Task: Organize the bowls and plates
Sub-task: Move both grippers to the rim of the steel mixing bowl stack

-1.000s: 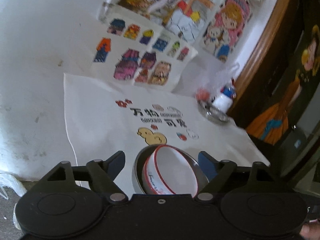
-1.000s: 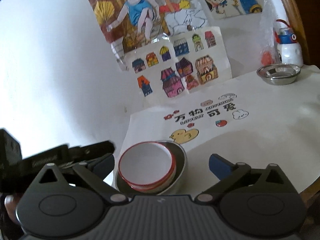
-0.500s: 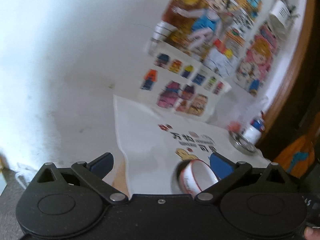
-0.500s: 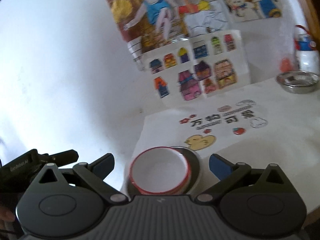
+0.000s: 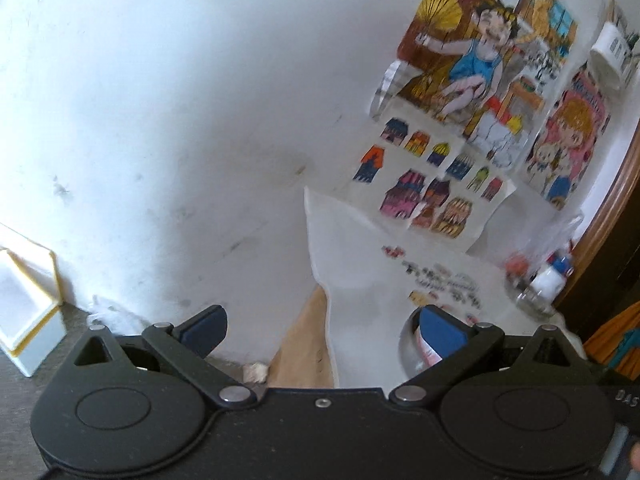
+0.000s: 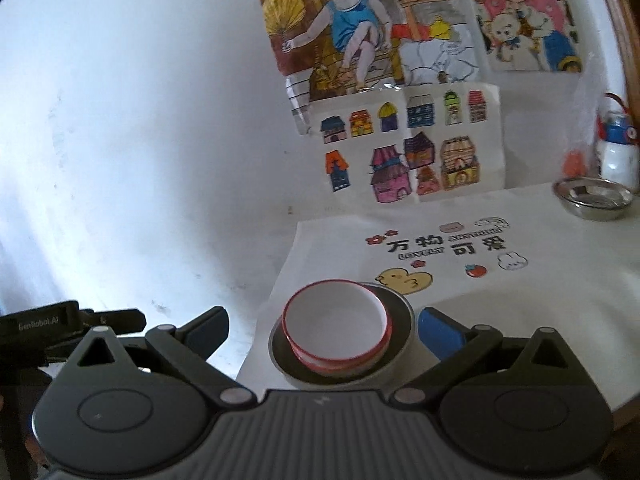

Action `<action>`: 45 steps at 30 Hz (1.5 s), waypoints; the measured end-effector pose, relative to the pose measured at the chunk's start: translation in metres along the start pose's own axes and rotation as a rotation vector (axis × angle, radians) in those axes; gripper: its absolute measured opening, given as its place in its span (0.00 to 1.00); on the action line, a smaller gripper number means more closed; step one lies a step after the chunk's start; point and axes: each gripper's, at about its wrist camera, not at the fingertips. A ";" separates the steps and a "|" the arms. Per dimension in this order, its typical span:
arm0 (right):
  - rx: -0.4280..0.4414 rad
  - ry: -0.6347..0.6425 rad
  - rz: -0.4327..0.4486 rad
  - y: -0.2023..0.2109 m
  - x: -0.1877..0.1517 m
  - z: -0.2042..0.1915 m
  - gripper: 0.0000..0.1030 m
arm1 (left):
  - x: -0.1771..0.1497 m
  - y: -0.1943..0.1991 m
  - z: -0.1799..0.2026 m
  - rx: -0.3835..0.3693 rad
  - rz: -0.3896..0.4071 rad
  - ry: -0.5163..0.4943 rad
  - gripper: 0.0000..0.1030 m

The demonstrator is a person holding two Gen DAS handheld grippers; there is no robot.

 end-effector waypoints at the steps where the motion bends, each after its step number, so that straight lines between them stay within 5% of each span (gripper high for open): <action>1: -0.014 -0.007 0.011 0.000 -0.002 -0.001 1.00 | -0.001 0.001 -0.001 0.000 -0.016 -0.009 0.99; 14: -0.316 0.021 0.025 0.006 -0.001 -0.034 1.00 | -0.002 -0.029 -0.025 -0.155 -0.118 -0.072 0.99; 19: -0.399 0.051 0.124 0.021 -0.016 -0.035 1.00 | 0.014 -0.067 -0.028 -0.180 -0.250 -0.169 0.99; 27: -0.545 0.204 0.044 0.029 -0.008 -0.024 1.00 | 0.030 -0.094 -0.004 -0.184 -0.310 -0.390 0.99; 31: -0.532 0.286 0.002 0.027 0.010 -0.014 1.00 | 0.032 -0.101 0.014 -0.188 -0.309 -0.453 0.99; 40: -0.397 0.146 -0.182 -0.008 0.041 0.020 1.00 | 0.050 -0.112 0.044 -0.115 -0.275 -0.562 0.99; 45: -0.369 0.152 -0.252 -0.025 0.053 0.025 1.00 | 0.055 -0.122 0.047 -0.161 -0.309 -0.603 0.99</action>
Point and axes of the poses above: each gripper's, at about its wrist camera, not at the fingertips, and y roughly against the way its jaws point, z to its right, x to its top, and after that the axes turned 15 degrees about -y, right-handed
